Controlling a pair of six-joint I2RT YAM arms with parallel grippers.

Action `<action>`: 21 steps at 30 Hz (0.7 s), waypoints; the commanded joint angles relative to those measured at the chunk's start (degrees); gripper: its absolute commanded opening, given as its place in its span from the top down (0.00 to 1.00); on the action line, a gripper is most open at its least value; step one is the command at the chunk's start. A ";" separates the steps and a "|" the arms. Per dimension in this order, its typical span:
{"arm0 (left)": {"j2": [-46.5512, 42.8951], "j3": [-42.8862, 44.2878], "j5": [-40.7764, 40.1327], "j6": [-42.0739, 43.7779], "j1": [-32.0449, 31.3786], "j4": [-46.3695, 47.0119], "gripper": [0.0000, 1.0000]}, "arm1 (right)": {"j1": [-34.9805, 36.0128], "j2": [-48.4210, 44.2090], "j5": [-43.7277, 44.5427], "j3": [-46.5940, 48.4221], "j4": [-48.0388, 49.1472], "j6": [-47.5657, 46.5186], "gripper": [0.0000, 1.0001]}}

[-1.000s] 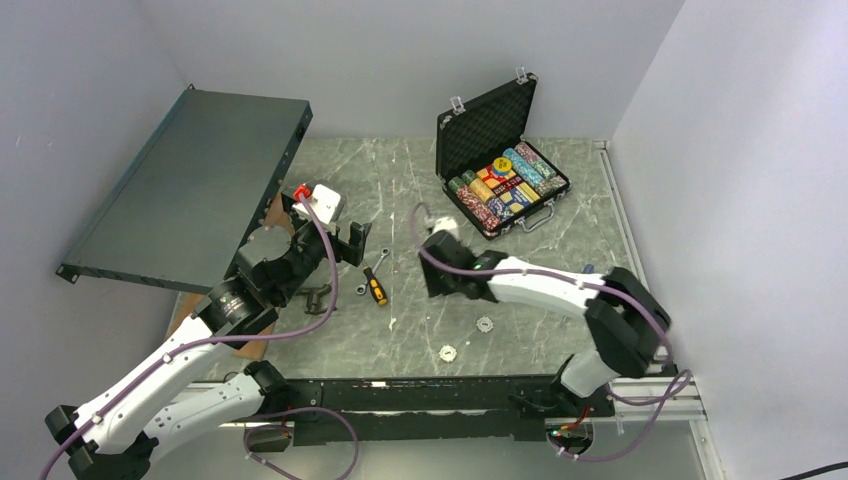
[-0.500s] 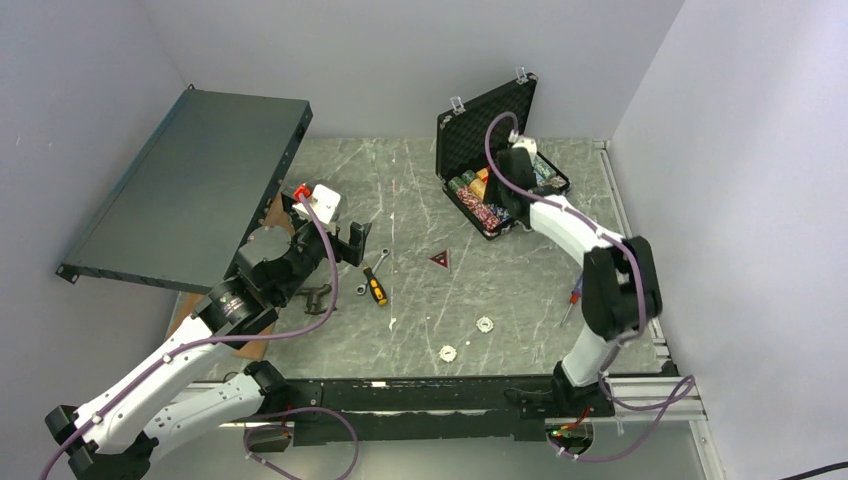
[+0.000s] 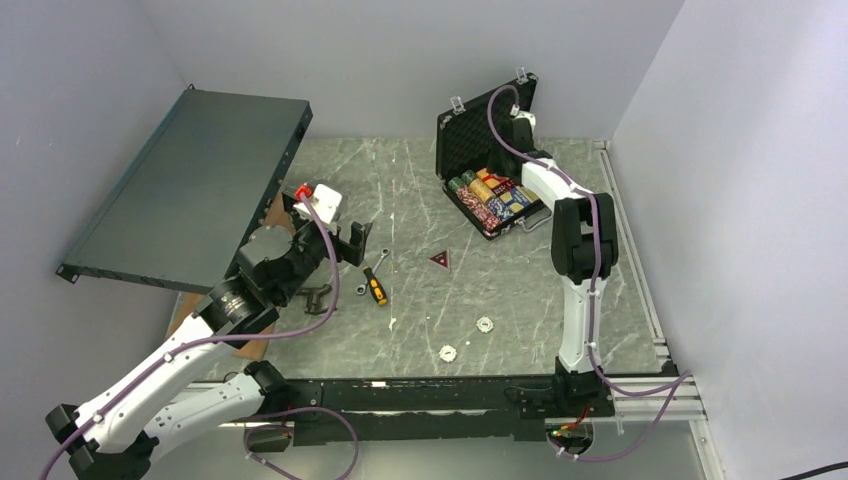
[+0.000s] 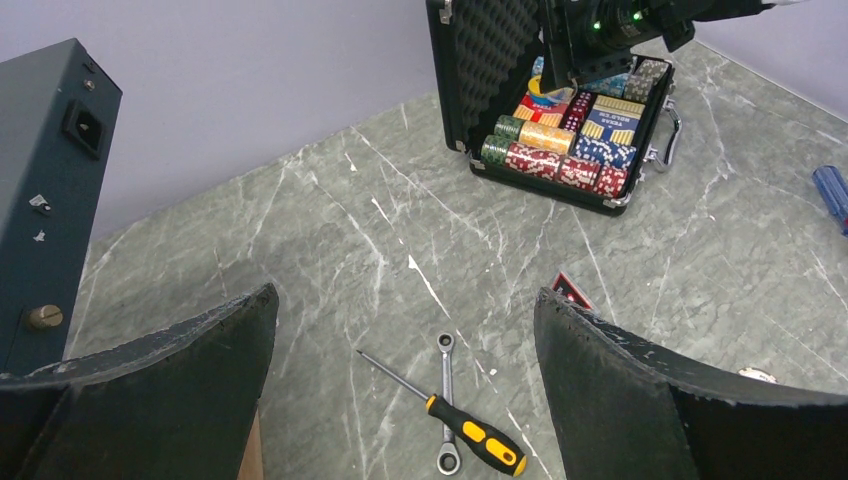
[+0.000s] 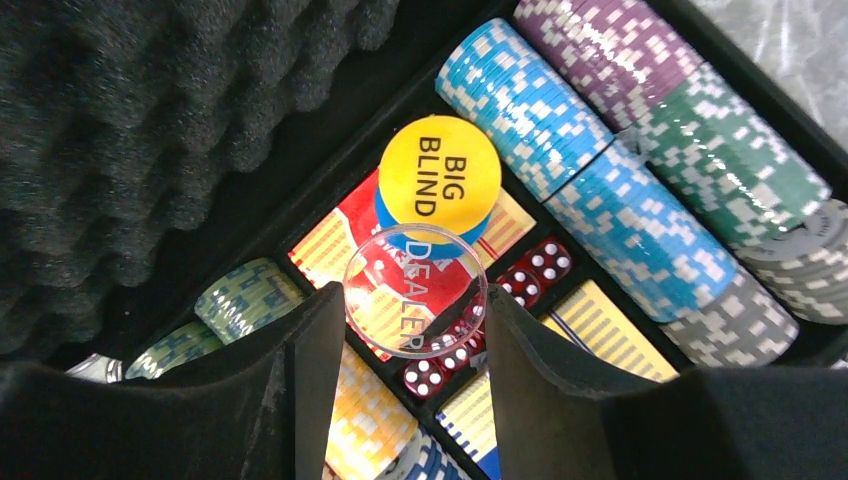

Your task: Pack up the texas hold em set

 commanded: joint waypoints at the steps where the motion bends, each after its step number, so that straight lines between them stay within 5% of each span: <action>1: 0.91 1.47 0.08 -0.61 -0.23 1.37 0.01 | 0.36 2.36 -1.34 5.00 -1.63 -1.51 0.61; 21: 2.02 1.67 0.47 -0.84 -0.23 1.18 0.01 | 0.48 4.84 -5.80 4.28 -0.45 0.74 0.56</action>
